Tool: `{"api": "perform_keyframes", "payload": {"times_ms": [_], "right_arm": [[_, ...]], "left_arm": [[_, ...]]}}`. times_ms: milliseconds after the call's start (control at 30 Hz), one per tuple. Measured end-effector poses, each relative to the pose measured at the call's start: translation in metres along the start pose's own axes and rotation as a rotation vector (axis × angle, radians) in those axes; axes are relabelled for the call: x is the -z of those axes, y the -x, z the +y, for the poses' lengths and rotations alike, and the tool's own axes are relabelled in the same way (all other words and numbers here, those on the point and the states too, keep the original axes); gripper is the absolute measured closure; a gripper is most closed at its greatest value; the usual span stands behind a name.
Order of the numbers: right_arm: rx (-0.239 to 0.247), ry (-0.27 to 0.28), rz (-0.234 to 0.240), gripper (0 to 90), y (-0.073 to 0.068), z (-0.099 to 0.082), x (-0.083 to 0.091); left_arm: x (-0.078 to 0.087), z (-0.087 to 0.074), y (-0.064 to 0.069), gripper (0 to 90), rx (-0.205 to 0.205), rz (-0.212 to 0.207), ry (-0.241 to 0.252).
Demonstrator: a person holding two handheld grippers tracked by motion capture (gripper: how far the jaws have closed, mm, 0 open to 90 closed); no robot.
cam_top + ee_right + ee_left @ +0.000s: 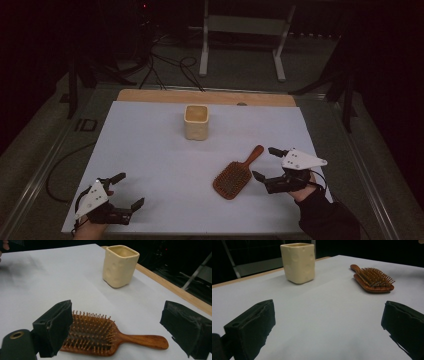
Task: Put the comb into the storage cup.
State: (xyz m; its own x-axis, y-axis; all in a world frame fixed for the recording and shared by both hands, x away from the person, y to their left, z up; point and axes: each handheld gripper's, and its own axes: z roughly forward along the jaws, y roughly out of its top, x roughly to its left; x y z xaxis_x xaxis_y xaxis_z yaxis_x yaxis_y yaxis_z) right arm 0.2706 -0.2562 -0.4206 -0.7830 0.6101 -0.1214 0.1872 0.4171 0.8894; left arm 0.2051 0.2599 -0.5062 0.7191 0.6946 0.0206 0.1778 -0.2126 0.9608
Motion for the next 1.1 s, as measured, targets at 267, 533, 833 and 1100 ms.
{"api": "perform_keyframes", "payload": {"times_ms": [267, 533, 833, 1100], "right_arm": [[-0.022, -0.025, 0.033, 10.3, 0.018, 0.002, -0.018], [-0.024, -0.059, 0.033, 10.4, 0.033, 0.002, -0.034], [-0.052, -0.086, 0.031, 10.4, 0.052, -0.001, -0.052], [-0.072, -0.118, 0.019, 13.9, 0.066, -0.003, -0.062]], "left_arm": [[0.000, 0.000, 0.001, 0.0, -0.007, 0.003, -0.004], [0.000, 0.000, 0.000, 0.0, -0.004, -0.002, -0.003], [0.000, -0.001, 0.000, 0.0, -0.005, 0.000, -0.005], [0.000, -0.001, -0.001, 0.0, -0.003, -0.001, -0.002]]}}
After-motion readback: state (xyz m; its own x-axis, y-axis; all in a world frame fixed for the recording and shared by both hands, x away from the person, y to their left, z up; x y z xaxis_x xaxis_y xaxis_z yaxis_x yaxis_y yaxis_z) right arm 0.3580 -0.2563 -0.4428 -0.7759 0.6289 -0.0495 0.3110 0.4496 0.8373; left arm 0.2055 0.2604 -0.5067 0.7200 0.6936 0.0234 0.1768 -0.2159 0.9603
